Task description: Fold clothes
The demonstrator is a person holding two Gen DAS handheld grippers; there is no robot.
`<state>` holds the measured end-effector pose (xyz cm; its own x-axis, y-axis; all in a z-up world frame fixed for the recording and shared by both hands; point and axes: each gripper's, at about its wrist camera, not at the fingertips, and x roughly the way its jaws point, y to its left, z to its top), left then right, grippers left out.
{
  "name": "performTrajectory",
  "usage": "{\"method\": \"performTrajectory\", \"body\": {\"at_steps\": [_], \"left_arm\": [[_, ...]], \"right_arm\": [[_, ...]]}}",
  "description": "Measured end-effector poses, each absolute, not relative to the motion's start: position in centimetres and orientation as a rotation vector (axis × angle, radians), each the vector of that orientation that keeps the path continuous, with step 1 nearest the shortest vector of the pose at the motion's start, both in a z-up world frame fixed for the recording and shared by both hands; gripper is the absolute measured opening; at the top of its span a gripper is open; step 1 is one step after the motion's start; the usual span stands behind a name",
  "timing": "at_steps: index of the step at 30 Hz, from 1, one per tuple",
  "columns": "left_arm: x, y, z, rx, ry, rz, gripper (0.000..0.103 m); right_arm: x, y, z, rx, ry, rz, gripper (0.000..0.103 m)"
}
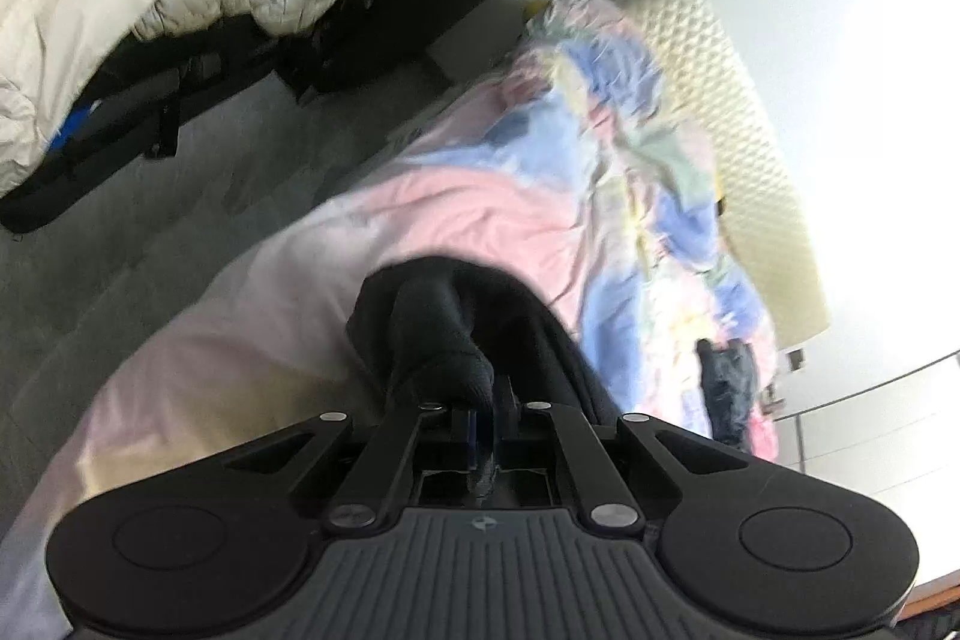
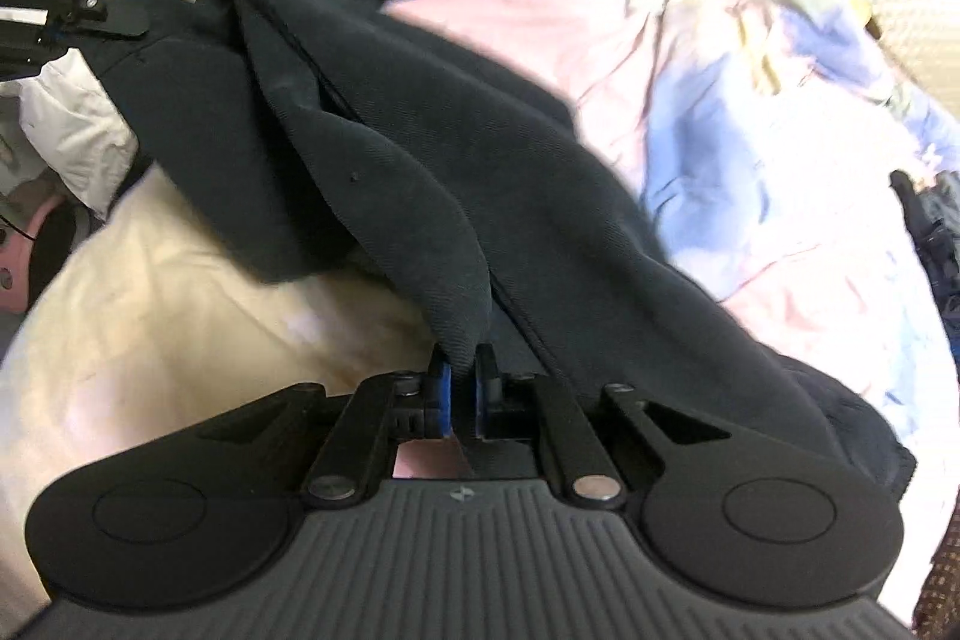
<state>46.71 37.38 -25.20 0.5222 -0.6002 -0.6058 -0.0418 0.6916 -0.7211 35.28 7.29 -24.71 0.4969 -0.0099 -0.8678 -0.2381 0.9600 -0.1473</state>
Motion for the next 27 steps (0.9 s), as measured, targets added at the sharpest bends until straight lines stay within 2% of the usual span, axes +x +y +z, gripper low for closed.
{"method": "performTrajectory", "body": {"at_steps": [8,13,15,19,25,27], "left_arm": [[40.8,43.2,-18.8,-0.676,0.939,-0.432,0.003],[38.0,45.8,-19.6,-0.575,0.998,-0.401,0.003],[37.0,46.9,-21.5,-0.570,1.048,-0.350,0.003],[35.4,48.9,-25.7,-0.689,1.102,-0.236,0.004],[33.9,50.2,-28.7,-0.836,1.082,-0.144,0.009],[33.9,49.9,-29.3,-0.821,1.092,-0.116,0.016]], "right_arm": [[28.9,6.5,-16.6,-0.275,0.964,0.242,0.000],[27.2,7.3,-16.6,-0.269,0.979,0.270,0.000],[26.8,7.5,-17.6,-0.187,0.995,0.243,0.008],[25.7,5.3,-20.7,0.098,1.054,0.133,0.014],[23.3,-1.0,-24.2,0.547,1.056,-0.126,0.026],[22.4,-3.4,-25.1,0.669,1.027,-0.202,0.029]]}}
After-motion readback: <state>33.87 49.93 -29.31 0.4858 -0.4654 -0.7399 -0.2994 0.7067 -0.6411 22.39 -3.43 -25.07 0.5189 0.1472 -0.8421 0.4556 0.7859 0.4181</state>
